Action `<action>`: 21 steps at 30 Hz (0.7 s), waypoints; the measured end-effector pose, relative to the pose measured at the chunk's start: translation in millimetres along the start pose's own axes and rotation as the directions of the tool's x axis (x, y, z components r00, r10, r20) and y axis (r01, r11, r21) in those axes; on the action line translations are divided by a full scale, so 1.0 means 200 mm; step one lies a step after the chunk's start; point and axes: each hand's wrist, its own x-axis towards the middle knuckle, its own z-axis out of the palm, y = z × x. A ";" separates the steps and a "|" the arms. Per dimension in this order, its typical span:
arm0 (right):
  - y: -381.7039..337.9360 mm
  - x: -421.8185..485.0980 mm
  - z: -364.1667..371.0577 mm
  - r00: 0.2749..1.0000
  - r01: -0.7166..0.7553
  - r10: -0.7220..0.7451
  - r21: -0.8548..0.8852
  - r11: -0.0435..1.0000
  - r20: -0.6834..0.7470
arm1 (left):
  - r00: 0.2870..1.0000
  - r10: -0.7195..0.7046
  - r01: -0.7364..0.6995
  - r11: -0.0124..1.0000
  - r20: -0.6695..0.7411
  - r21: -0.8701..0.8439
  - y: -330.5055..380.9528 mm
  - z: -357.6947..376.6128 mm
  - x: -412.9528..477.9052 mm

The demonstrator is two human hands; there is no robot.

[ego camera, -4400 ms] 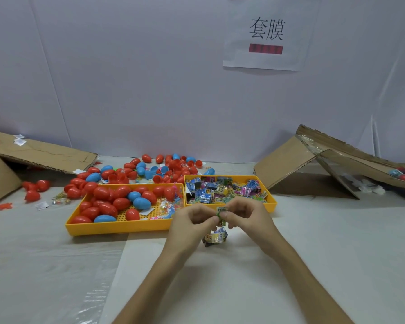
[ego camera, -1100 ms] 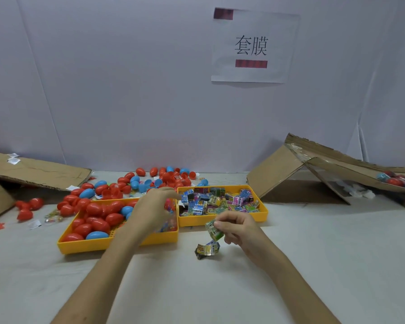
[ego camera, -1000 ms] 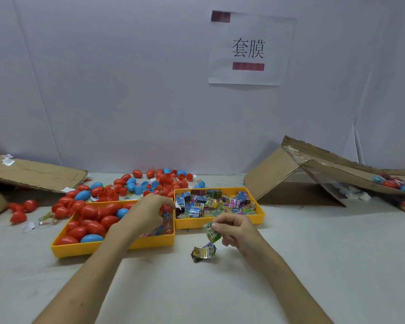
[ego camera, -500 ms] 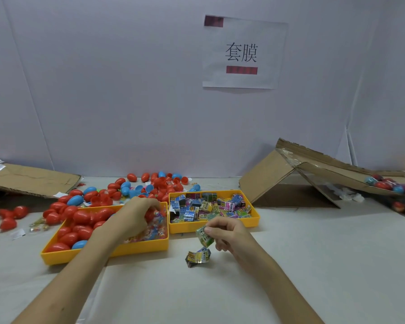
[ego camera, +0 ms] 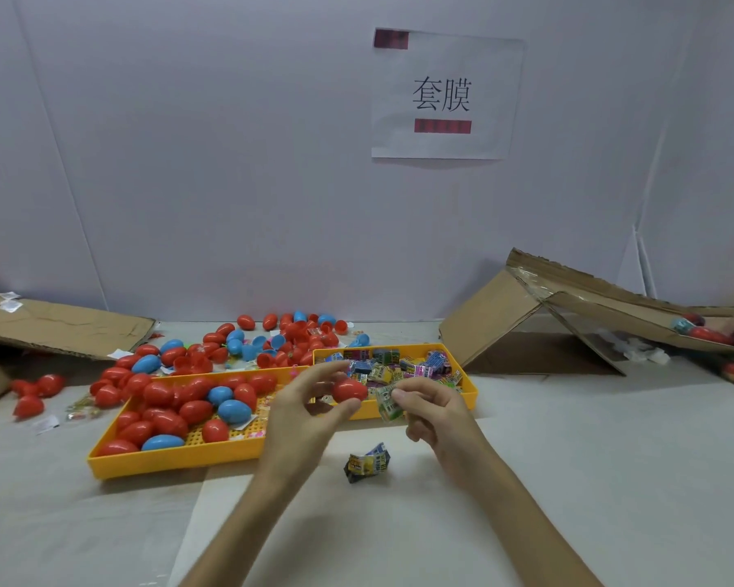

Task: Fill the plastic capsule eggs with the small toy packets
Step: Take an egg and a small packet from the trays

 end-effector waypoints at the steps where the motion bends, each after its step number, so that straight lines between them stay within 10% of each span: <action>1: 0.00 0.00 0.00 1.000 -0.001 0.001 0.016 1.000 -0.004 | 1.000 -0.016 0.015 0.999 -0.020 -0.029 0.00 0.02 -0.02; 21: 0.02 0.00 0.01 0.998 0.048 -0.050 -0.056 0.997 -0.030 | 0.996 -0.086 0.079 0.974 -0.022 -0.211 0.01 0.05 -0.11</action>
